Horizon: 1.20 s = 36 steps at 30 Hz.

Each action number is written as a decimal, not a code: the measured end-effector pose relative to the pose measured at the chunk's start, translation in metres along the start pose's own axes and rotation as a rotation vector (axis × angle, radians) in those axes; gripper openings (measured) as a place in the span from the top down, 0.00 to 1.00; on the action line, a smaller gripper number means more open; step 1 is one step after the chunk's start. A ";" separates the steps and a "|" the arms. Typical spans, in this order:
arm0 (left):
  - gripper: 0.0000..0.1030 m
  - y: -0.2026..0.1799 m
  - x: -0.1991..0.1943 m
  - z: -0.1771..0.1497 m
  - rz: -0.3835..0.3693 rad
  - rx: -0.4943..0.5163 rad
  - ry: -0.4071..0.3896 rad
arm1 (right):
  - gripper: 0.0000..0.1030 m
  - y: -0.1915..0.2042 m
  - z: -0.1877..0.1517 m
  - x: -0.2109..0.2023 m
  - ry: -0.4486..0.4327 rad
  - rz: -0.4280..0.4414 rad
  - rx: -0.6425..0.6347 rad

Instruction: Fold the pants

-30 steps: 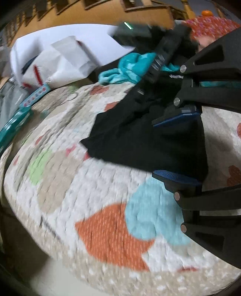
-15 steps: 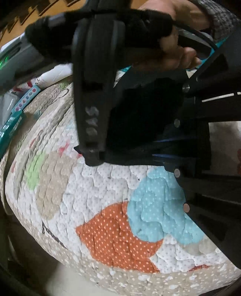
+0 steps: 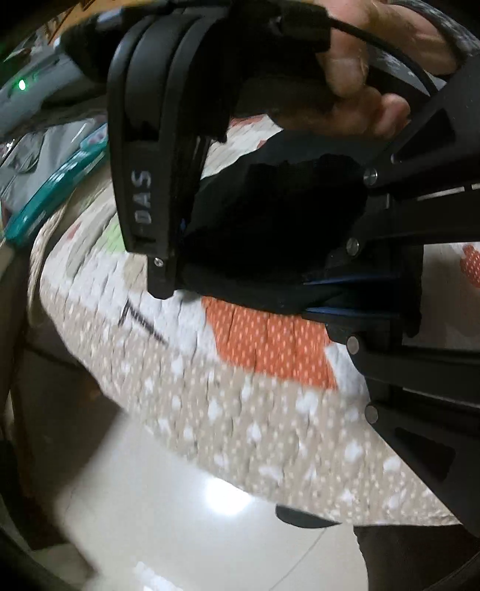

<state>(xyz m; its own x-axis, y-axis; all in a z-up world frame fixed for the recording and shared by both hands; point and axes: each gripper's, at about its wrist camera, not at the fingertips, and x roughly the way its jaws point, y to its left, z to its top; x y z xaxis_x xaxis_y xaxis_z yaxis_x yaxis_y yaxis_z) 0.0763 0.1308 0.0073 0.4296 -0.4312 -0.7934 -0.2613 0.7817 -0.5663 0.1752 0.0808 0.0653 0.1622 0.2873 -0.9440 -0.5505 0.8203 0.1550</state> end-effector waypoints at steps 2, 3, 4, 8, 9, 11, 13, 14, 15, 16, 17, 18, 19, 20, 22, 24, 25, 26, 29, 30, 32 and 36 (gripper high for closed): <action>0.89 0.005 -0.006 -0.002 -0.006 -0.014 -0.005 | 0.85 0.001 0.001 0.014 0.016 -0.003 0.028; 0.88 0.005 -0.009 -0.003 -0.006 -0.015 -0.015 | 0.82 -0.004 0.006 0.018 0.016 0.005 0.032; 0.88 0.005 -0.012 -0.004 -0.007 -0.015 -0.027 | 0.79 -0.009 0.006 0.014 0.004 0.020 0.033; 0.88 0.008 -0.033 -0.005 -0.013 -0.027 -0.105 | 0.63 -0.052 -0.018 -0.040 -0.136 -0.028 0.116; 0.88 0.008 -0.038 -0.006 -0.011 -0.027 -0.126 | 0.63 -0.064 -0.029 -0.055 -0.166 -0.045 0.142; 0.85 0.001 -0.037 -0.002 -0.012 -0.017 -0.137 | 0.63 -0.079 -0.055 -0.080 -0.220 -0.072 0.182; 0.83 -0.005 -0.033 -0.004 -0.006 0.009 -0.128 | 0.63 -0.087 -0.072 -0.092 -0.231 -0.042 0.215; 0.83 -0.011 -0.028 -0.005 0.005 0.022 -0.127 | 0.63 -0.087 -0.084 -0.092 -0.230 -0.023 0.227; 0.83 -0.016 -0.022 -0.005 0.015 0.033 -0.125 | 0.63 -0.084 -0.096 -0.087 -0.227 -0.025 0.230; 0.83 -0.018 -0.017 -0.006 0.025 0.047 -0.122 | 0.63 -0.079 -0.104 -0.081 -0.223 -0.047 0.230; 0.83 -0.019 -0.013 -0.006 0.033 0.056 -0.122 | 0.63 -0.079 -0.111 -0.073 -0.217 -0.070 0.235; 0.81 -0.020 -0.012 -0.005 0.042 0.065 -0.125 | 0.65 -0.079 -0.121 -0.064 -0.201 -0.065 0.251; 0.80 -0.020 -0.009 -0.005 0.052 0.074 -0.128 | 0.67 -0.083 -0.129 -0.055 -0.174 -0.063 0.268; 0.79 -0.019 -0.009 -0.006 0.064 0.082 -0.130 | 0.68 -0.085 -0.140 -0.048 -0.146 -0.081 0.290; 0.78 -0.019 -0.006 -0.005 0.073 0.085 -0.128 | 0.68 -0.092 -0.161 -0.047 -0.160 -0.075 0.346; 0.77 -0.018 -0.002 -0.005 0.082 0.086 -0.118 | 0.72 -0.096 -0.177 -0.051 -0.155 -0.105 0.380; 0.77 -0.019 -0.002 -0.006 0.082 0.087 -0.114 | 0.72 -0.097 -0.184 -0.053 -0.150 -0.109 0.384; 0.76 -0.021 -0.001 -0.007 0.082 0.096 -0.113 | 0.72 -0.099 -0.192 -0.058 -0.158 -0.102 0.384; 0.72 -0.027 -0.002 -0.010 0.094 0.137 -0.130 | 0.69 -0.108 -0.208 -0.078 -0.231 -0.109 0.423; 0.71 -0.030 -0.002 -0.012 0.096 0.155 -0.136 | 0.69 -0.113 -0.216 -0.086 -0.263 -0.102 0.452; 0.70 -0.033 -0.001 -0.014 0.106 0.179 -0.143 | 0.69 -0.124 -0.231 -0.099 -0.305 -0.109 0.499; 0.67 -0.038 0.000 -0.014 0.096 0.202 -0.142 | 0.67 -0.144 -0.263 -0.118 -0.350 -0.125 0.601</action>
<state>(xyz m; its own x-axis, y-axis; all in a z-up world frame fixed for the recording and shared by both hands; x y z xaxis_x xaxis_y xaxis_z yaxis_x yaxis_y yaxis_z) 0.0739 0.0943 0.0254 0.5320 -0.2938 -0.7941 -0.1356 0.8962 -0.4224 0.0199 -0.2013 0.0775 0.5041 0.2322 -0.8319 0.0204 0.9597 0.2802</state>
